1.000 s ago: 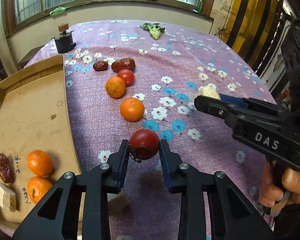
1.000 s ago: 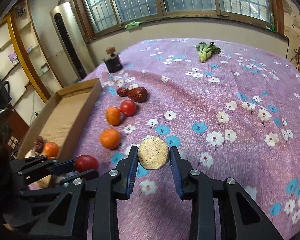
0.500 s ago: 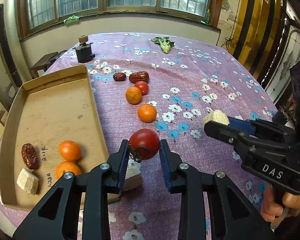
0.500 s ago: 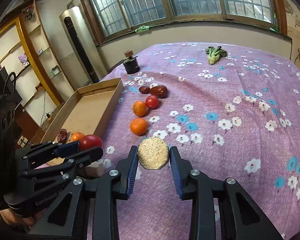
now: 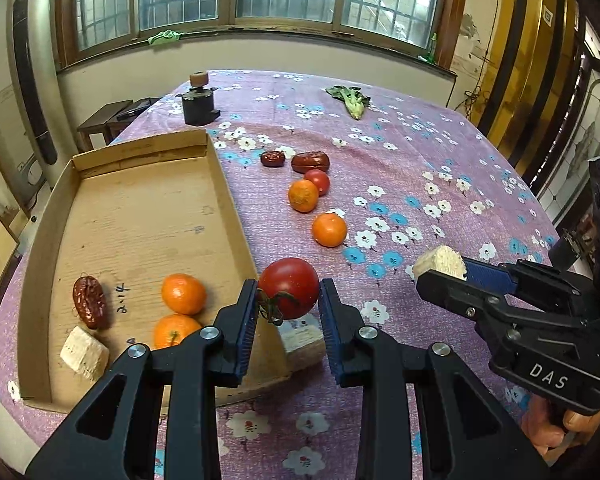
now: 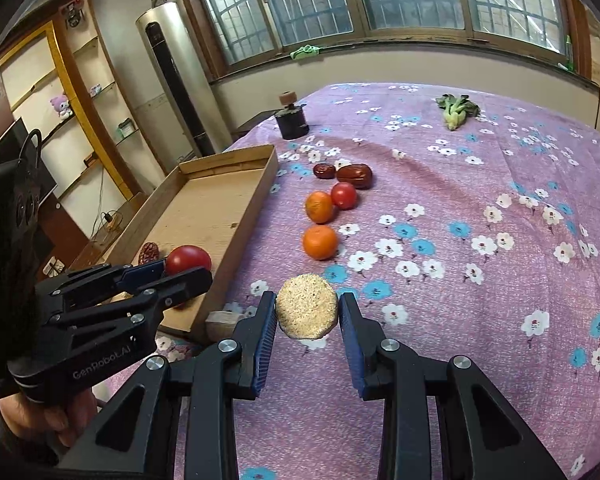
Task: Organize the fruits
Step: 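Place the tomato and bun into the cardboard tray and open both grippers, then grasp the pale square cake with the left gripper while the right gripper grasps an orange, then carry the cake and orange into the cardboard tray and open both grippers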
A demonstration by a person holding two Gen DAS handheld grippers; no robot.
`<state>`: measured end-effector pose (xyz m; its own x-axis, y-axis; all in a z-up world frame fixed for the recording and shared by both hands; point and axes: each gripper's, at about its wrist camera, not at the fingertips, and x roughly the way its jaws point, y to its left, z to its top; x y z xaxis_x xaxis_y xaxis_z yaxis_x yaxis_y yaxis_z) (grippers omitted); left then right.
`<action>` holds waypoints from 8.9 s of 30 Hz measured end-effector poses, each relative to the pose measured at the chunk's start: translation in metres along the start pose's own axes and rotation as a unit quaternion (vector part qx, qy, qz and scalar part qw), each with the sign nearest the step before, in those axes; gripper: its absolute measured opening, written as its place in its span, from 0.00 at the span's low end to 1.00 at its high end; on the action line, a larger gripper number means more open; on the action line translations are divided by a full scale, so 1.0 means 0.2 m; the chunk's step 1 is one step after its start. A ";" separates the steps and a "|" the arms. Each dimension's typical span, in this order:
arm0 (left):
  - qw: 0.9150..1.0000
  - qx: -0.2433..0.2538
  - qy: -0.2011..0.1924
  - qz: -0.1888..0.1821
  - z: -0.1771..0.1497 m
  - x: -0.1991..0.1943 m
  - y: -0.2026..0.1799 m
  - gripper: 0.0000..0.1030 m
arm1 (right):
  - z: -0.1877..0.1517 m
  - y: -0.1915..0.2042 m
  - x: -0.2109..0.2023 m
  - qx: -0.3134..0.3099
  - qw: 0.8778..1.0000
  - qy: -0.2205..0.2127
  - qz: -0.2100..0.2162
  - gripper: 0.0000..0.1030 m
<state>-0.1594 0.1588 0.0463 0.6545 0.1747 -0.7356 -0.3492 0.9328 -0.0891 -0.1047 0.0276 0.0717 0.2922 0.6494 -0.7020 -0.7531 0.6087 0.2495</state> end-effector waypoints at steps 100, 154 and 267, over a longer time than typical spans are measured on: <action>0.989 -0.121 0.004 0.084 0.11 -0.13 0.60 0.56 | 0.10 0.46 0.37 -0.090 0.995 0.041 0.008 0.38; 0.996 -0.005 0.084 -0.003 -0.15 0.13 -0.06 0.56 | -0.02 -0.09 -0.01 0.017 1.000 0.010 -0.024 0.42; 0.986 -0.119 0.037 0.112 0.34 0.28 0.97 0.35 | 0.46 0.68 0.89 -0.112 0.988 0.090 0.063 0.31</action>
<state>-0.1442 0.3703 0.0341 0.4955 0.3362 -0.8009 -0.6324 0.7718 -0.0672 -0.1009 0.2673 0.0415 0.0945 0.6095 -0.7871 -0.8938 0.4002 0.2026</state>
